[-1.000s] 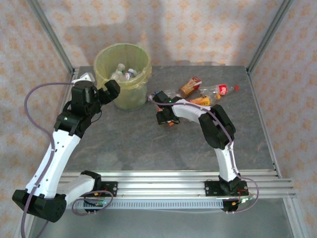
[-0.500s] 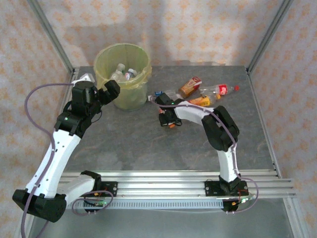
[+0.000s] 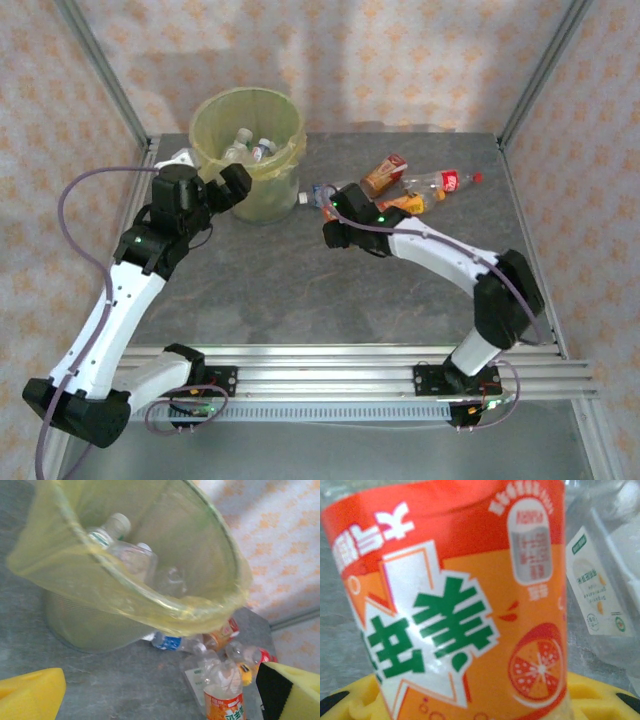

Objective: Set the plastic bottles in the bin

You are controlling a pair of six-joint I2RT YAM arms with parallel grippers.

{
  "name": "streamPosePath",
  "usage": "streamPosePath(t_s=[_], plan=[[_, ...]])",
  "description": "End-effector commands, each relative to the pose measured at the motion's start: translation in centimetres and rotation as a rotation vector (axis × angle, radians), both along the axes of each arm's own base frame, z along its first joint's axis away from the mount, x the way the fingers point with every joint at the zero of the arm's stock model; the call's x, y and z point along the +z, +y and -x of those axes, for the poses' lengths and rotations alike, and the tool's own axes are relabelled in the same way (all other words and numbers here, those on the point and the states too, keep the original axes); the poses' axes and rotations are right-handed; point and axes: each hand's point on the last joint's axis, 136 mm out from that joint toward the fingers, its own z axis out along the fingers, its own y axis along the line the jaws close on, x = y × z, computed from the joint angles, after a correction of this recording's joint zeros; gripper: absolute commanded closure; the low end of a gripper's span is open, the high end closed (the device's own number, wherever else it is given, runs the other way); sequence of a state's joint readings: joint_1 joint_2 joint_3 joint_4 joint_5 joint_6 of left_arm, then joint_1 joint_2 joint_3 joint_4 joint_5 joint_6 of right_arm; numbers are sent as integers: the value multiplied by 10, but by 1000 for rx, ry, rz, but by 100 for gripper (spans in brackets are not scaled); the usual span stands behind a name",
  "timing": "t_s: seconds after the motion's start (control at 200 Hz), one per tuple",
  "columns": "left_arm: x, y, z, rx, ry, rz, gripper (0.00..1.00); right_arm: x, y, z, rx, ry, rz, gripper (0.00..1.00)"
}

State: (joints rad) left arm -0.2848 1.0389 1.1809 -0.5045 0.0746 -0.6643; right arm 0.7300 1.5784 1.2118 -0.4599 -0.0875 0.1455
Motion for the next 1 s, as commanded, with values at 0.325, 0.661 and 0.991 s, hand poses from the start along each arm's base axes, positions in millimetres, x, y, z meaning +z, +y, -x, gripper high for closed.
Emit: streamPosePath(t_s=[0.325,0.661,0.991], plan=[[21,-136,-14,-400,-106,34,0,100,-5,24,22,-308,-345,78],[32,-191,-9,-582,-147,63,0,132,-2,41,85,-374,-484,76],[33,-215,-12,-662,-158,133,0,143,11,47,142,-362,-560,75]])
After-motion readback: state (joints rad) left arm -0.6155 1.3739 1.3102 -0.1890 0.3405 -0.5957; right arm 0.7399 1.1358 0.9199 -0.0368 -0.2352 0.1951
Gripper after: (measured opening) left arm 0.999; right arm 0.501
